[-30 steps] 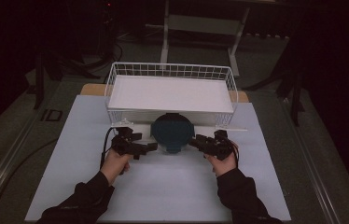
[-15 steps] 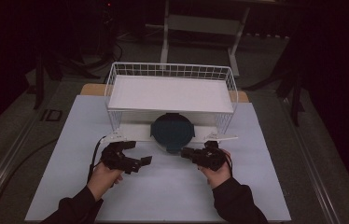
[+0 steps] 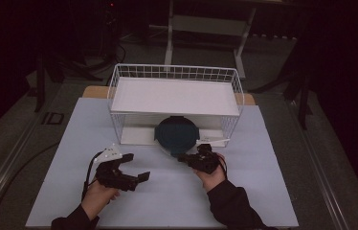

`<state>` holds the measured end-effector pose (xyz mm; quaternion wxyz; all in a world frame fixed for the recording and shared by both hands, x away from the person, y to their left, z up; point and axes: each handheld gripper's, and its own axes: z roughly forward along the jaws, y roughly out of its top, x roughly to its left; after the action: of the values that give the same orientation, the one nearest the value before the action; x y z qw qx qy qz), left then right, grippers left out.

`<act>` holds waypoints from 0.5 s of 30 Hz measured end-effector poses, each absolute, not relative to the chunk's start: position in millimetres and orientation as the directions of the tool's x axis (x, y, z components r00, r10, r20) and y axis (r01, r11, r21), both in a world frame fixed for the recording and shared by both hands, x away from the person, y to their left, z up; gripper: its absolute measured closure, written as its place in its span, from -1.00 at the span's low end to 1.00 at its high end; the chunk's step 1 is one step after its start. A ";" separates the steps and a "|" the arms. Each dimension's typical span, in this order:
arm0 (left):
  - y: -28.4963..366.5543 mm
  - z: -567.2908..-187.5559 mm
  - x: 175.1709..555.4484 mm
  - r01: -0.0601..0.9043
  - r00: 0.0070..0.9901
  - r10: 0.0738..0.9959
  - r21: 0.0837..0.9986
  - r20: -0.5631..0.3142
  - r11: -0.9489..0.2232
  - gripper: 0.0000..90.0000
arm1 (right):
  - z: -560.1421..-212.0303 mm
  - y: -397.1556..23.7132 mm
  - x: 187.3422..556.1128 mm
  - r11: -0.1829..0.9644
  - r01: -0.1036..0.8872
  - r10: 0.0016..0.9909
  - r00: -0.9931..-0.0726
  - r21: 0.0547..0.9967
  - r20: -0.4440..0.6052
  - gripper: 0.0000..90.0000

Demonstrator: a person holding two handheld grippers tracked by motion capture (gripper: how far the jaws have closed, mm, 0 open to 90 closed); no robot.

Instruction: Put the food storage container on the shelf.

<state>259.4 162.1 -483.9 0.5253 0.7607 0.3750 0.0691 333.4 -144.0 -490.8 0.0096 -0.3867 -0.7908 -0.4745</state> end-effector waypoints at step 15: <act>162.9 -488.5 245.1 0.459 0.722 0.642 0.872 -0.258 -0.167 -0.97 | -494.2 -138.0 352.6 0.237 0.622 0.627 -0.685 0.747 0.371 1.00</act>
<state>245.1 162.9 -488.5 0.5338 0.7591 0.3627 0.0854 352.6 -138.0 -494.2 -0.0031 -0.3970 -0.7865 -0.4731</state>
